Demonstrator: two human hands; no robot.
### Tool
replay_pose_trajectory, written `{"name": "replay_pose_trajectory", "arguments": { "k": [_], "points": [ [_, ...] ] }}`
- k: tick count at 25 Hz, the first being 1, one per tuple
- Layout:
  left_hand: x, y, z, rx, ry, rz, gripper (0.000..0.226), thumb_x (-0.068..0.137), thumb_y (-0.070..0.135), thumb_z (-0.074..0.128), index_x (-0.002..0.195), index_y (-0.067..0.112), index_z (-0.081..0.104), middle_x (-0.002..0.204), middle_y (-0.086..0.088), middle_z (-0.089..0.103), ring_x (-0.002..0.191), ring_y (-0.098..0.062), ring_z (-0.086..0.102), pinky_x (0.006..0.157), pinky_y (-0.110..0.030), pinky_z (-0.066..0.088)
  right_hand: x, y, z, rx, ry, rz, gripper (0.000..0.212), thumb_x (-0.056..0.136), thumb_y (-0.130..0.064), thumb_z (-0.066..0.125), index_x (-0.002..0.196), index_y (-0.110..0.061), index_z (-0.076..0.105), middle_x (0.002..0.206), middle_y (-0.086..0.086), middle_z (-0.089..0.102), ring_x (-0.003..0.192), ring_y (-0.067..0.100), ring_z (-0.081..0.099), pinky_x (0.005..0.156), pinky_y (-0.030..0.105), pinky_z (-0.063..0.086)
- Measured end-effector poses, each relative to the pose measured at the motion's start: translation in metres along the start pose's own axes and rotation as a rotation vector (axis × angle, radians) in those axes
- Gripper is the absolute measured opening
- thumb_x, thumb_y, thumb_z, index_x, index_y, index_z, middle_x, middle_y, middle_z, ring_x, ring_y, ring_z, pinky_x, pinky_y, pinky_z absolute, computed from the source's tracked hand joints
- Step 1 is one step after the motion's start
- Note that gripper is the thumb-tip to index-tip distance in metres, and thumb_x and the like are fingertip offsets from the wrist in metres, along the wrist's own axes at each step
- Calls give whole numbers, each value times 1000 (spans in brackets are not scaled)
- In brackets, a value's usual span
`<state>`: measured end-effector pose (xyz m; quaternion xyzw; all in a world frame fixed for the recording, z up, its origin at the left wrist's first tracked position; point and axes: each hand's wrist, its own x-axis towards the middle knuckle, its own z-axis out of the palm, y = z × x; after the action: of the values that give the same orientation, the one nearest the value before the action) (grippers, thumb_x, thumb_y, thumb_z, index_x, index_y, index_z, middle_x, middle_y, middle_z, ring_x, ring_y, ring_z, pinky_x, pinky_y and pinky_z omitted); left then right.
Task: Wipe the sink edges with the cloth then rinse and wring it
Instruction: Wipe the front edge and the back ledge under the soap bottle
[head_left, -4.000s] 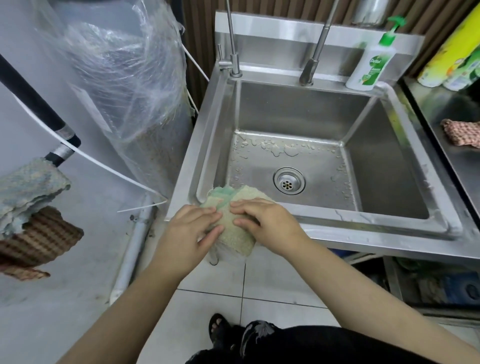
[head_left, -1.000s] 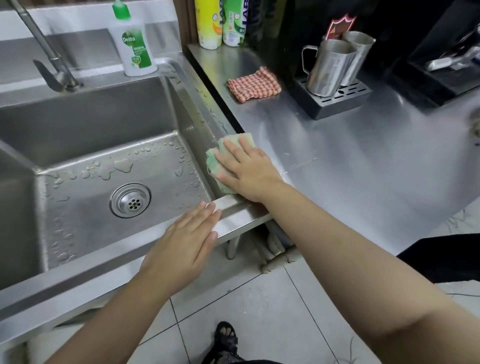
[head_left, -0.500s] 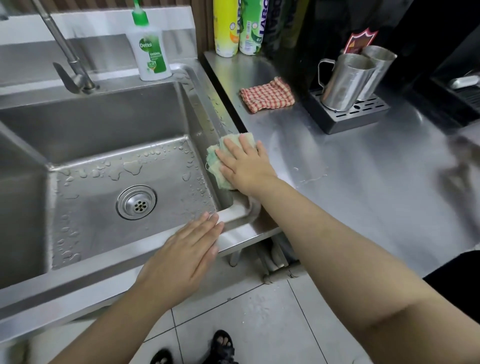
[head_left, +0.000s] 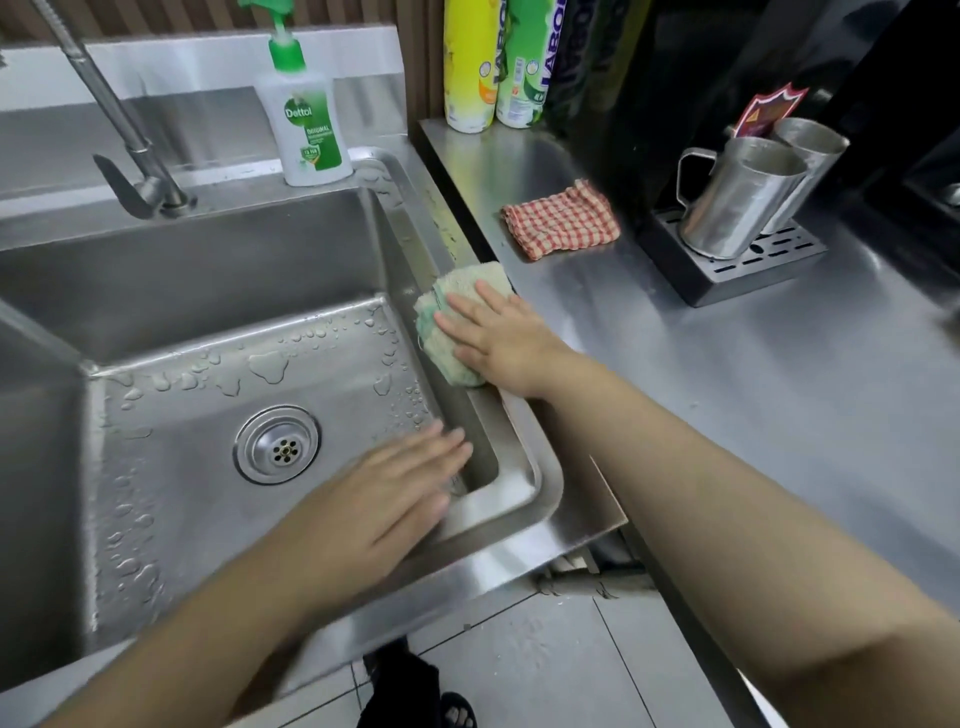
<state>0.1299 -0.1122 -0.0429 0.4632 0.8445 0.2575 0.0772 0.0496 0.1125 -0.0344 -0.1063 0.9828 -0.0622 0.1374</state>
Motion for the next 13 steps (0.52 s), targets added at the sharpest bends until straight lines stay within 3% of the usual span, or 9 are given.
{"name": "replay_pose_trajectory", "arguments": {
  "k": [5, 9, 13],
  "points": [
    [80, -65, -1, 236, -87, 236, 55, 99, 42, 13, 145, 14, 23, 153, -3, 23, 142, -12, 7, 115, -29, 1, 77, 10, -19, 22, 2, 24, 48, 102, -34, 25, 149, -31, 14, 159, -9, 1, 145, 18, -10, 117, 39, -3],
    [87, -81, 10, 222, -127, 302, 53, 100, 42, 14, 147, 18, 16, 154, -1, 16, 143, -11, 0, 115, -29, -5, 49, 20, -15, 210, 48, -86, 47, 102, -33, 30, 148, -27, 20, 158, -10, 7, 145, 12, -9, 115, 33, -6],
    [93, -89, 10, 183, -129, 350, 50, 100, 42, 16, 147, 24, 13, 155, 2, 13, 144, -12, -1, 115, -34, -4, 80, 23, -21, 127, 74, -41, 48, 102, -34, 28, 148, -30, 18, 159, -9, 5, 145, 15, -8, 115, 35, -4]
  ]
}}
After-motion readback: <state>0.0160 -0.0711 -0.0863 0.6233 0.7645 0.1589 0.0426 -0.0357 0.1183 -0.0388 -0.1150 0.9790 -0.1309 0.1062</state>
